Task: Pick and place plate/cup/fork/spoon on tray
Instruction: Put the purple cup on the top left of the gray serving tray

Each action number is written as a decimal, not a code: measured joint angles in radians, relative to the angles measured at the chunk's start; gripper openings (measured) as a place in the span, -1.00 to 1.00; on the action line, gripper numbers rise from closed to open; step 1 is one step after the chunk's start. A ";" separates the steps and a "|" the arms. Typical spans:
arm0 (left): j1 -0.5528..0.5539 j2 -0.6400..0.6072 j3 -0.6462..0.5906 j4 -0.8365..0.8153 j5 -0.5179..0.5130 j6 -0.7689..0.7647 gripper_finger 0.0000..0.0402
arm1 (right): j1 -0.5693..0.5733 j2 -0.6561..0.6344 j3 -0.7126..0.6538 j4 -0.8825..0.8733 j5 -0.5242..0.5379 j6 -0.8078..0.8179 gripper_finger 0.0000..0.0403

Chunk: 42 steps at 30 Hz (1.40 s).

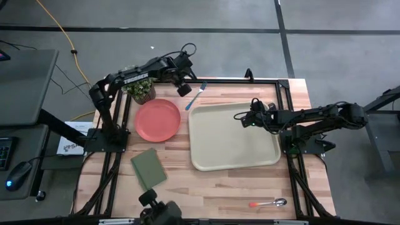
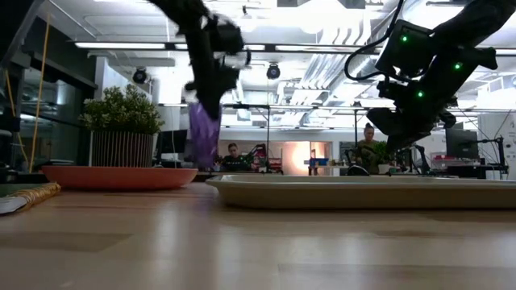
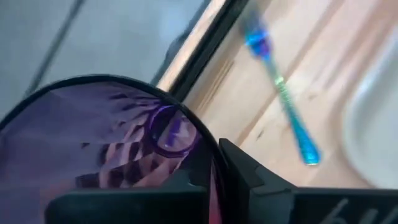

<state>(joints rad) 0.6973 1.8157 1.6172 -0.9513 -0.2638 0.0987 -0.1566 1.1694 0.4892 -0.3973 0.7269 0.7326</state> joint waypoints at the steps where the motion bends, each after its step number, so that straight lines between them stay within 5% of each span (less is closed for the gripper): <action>1: -0.018 -0.011 0.027 -0.007 -0.006 0.005 -0.98 | 0.000 0.000 0.000 0.000 0.003 0.000 -1.00; 6: -0.107 -0.052 0.131 -0.042 0.001 0.010 -0.99 | 0.000 0.000 0.000 0.000 0.001 -0.001 -1.00; 11: -0.265 -0.076 0.149 -0.088 0.121 0.028 -1.00 | 0.000 -0.036 0.000 -0.016 -0.002 -0.001 -1.00; 22: -0.598 0.042 0.145 -0.121 0.194 0.065 -1.00 | 0.054 -0.163 0.000 -0.033 -0.001 -0.001 -1.00; 31: -0.540 0.156 0.146 -0.124 0.107 0.090 -1.00 | 0.090 -0.174 0.000 -0.034 0.005 -0.001 -1.00; 42: -0.458 0.173 0.146 -0.093 0.240 0.070 -1.00 | 0.093 -0.175 0.000 -0.039 0.010 -0.003 -1.00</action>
<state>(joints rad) 0.2391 1.9888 1.7630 -1.0444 -0.0238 0.1690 -0.0631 0.9947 0.4892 -0.4362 0.7368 0.7292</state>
